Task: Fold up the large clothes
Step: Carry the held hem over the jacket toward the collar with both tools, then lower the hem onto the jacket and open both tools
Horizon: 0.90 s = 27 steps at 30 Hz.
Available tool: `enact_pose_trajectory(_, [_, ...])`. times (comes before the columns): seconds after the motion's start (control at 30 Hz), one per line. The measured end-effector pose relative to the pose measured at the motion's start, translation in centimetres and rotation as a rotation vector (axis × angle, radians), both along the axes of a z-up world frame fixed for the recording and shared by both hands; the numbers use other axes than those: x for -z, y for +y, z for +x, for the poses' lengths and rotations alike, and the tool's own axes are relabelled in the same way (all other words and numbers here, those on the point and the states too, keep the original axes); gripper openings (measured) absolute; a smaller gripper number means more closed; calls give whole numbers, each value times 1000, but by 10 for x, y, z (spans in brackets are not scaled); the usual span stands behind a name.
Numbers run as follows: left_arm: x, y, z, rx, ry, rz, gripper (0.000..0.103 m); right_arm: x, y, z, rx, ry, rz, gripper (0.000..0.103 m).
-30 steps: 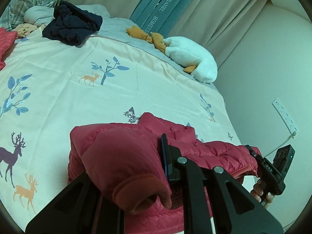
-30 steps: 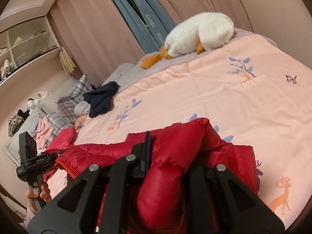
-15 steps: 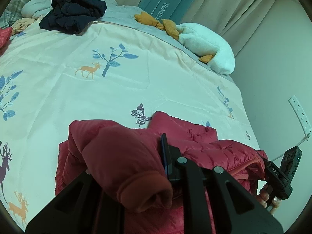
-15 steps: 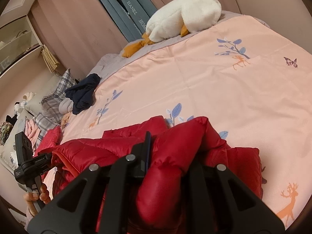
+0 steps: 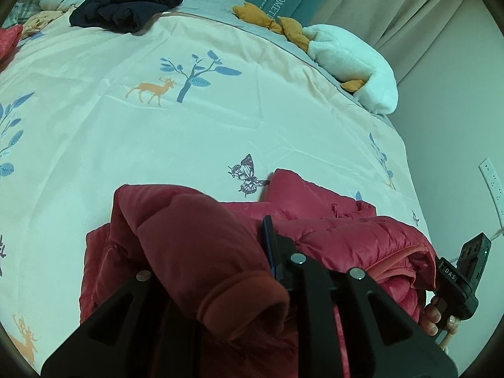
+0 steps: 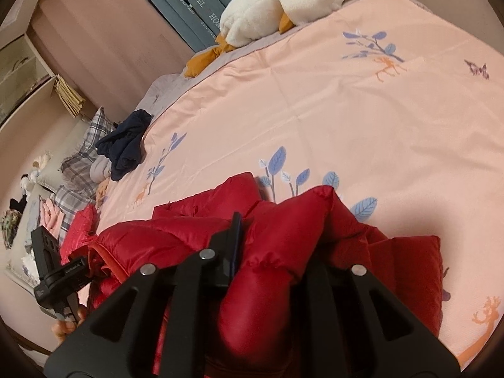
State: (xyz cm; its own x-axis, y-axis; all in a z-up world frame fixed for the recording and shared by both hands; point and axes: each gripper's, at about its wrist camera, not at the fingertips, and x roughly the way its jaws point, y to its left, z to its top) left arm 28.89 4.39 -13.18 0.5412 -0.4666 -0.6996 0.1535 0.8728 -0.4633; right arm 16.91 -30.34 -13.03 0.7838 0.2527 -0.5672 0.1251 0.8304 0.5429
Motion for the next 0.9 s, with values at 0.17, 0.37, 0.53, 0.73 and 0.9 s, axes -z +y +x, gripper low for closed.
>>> enact_pose_trajectory(0.17, [1, -2, 2, 2, 10, 4, 18, 1, -4, 0, -4, 2, 59, 22])
enact_pose_trajectory(0.37, [1, 0, 4, 2, 28, -15, 21, -9, -5, -5, -11, -34, 131, 59])
enact_pose_trajectory(0.53, [-2, 4, 5, -12, 42, -66, 27, -22, -4, -7, -8, -46, 134, 65])
enact_pose_trajectory(0.73, [-17, 6, -1, -15, 9, -112, 43, -35, -17, -10, 21, -84, 230, 78])
enact_pose_trajectory(0.9, [-36, 12, -8, -47, -49, -134, 84, -46, -19, -9, 47, -90, 204, 81])
